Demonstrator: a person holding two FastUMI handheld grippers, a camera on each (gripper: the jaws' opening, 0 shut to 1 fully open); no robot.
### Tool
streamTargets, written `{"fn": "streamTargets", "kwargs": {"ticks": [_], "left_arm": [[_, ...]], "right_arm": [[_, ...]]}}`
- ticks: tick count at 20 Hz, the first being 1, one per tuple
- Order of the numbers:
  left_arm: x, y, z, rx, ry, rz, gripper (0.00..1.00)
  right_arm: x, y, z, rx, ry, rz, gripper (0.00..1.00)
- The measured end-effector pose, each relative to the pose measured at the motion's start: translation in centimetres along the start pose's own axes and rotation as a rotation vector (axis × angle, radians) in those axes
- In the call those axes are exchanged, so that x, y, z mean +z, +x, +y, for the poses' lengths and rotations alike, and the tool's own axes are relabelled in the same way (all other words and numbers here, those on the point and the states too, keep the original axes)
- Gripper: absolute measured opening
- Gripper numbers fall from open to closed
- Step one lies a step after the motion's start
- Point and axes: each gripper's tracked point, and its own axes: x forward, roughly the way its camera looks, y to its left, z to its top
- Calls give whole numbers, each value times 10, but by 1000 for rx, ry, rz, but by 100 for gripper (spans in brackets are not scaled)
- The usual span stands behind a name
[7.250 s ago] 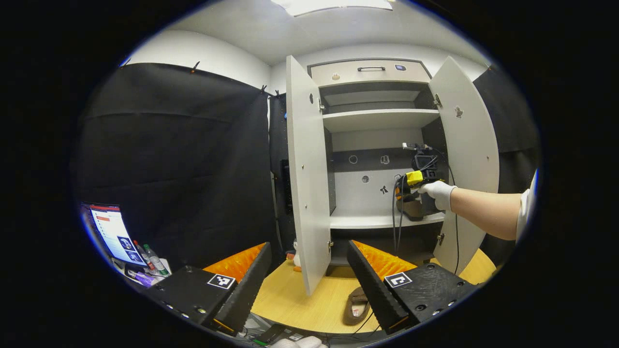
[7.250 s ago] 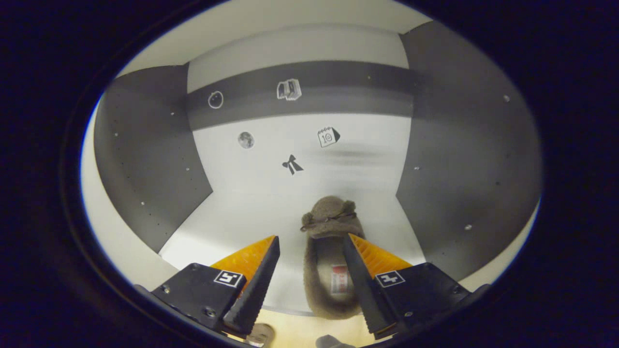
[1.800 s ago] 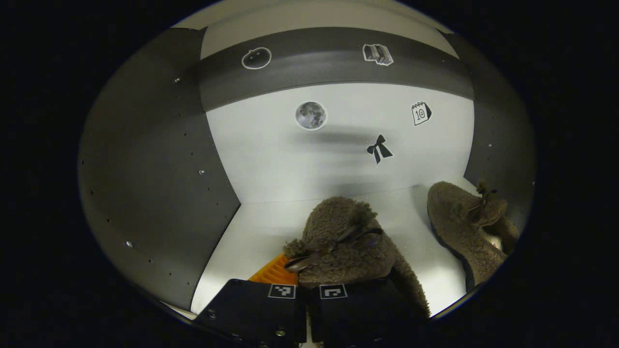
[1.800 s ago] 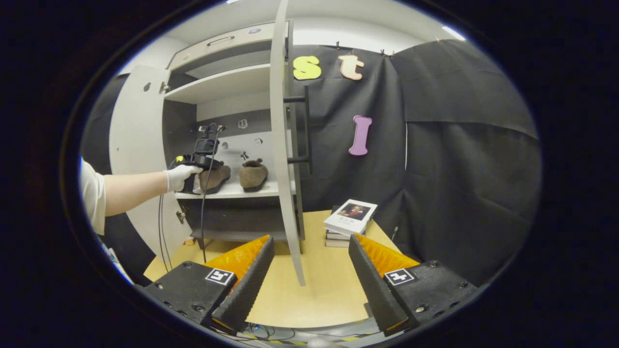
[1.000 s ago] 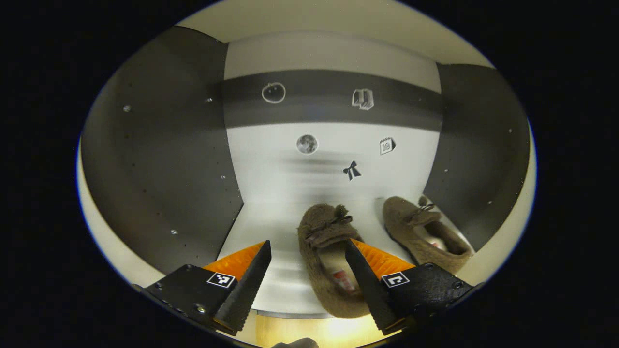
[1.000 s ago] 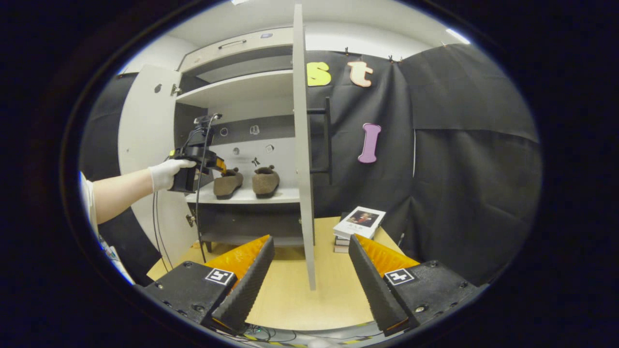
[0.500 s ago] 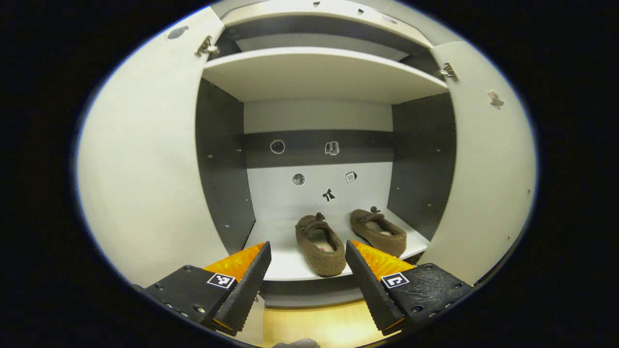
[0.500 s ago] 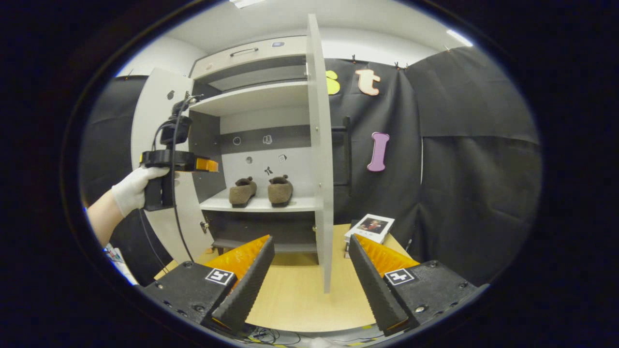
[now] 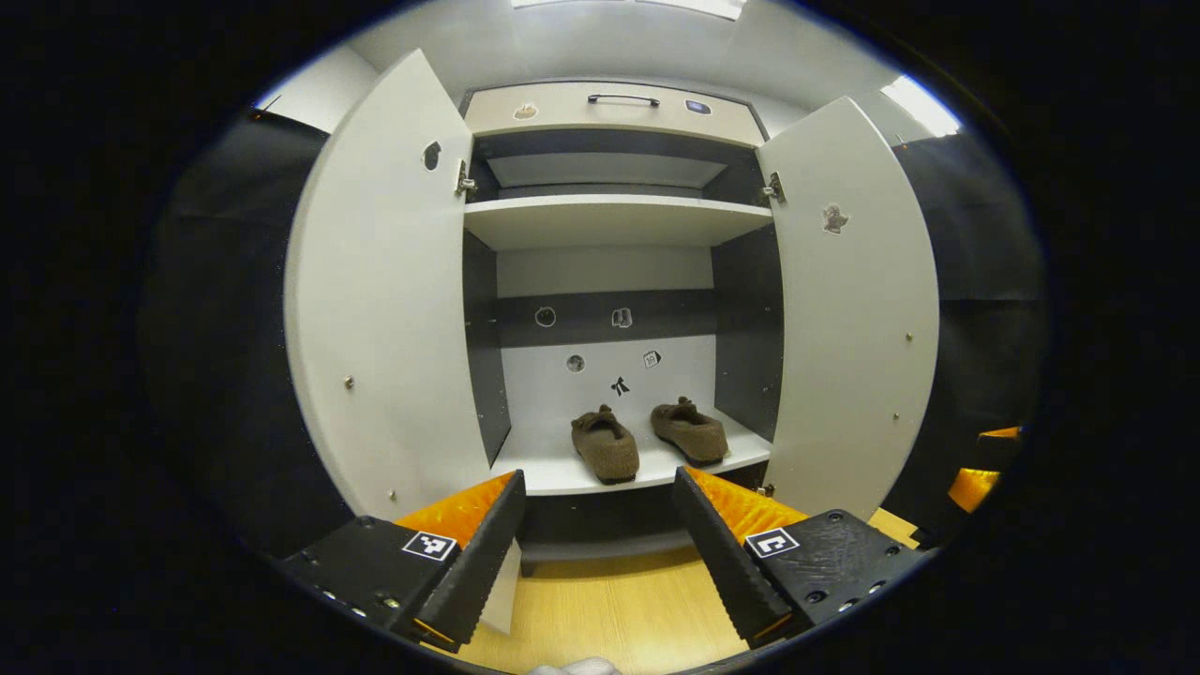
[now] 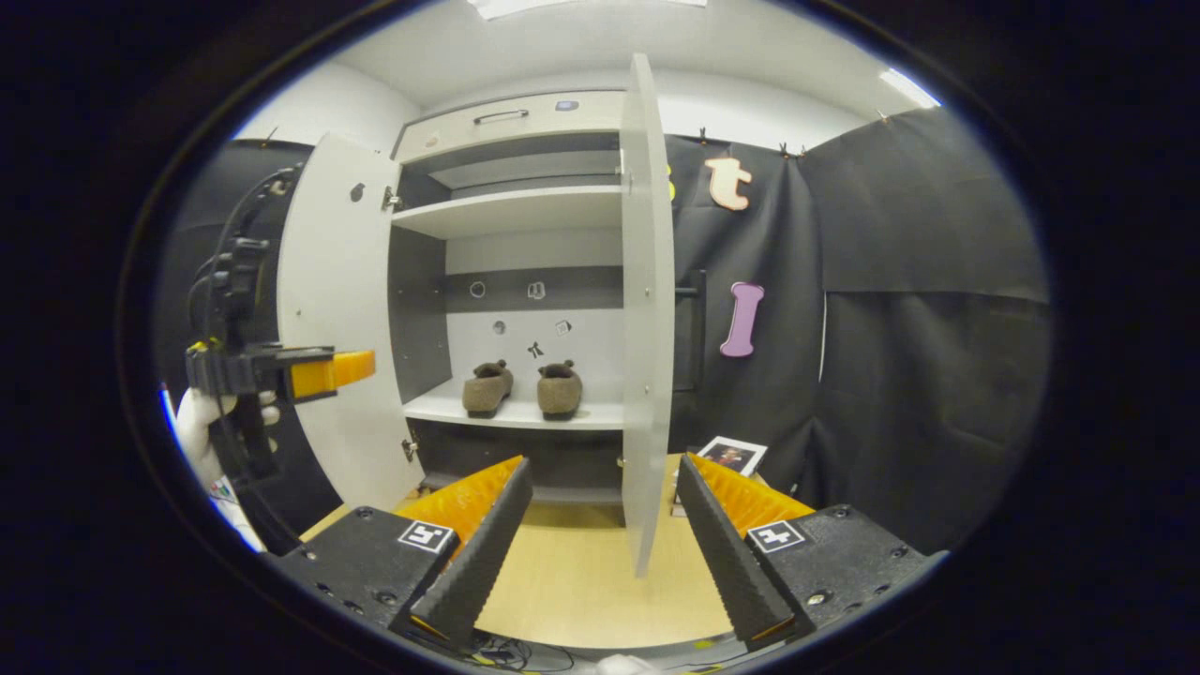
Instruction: Grab one shoe with the right hand and put it into the shoe cabinet, grab the other shoe with the left hand and put it into the shoe cabinet; then close the right door with the right hand and the left door with the left hand.
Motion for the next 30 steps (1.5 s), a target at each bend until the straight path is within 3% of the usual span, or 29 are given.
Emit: {"fn": "streamTargets", "kwargs": {"ticks": [9,14,23,26,30], "left_arm": [[-51,-108,24,98,-40,23,96],[-58,-123,32,125,-52,44,96],[-51,-115,20,156,-73,23,96],[-49,-113,13,178,-55,19,96],[-49,-109,5,201,-64,25,96]], "right_arm": [[-16,-16,6,-11,-19,23,99],[-17,-10,3,-3,-14,36,99],[58,62,-125,-190,-40,-73,99],[73,99,-149,-188,-17,-70,99],[79,135,-152,-146,-11,-59,99]]}}
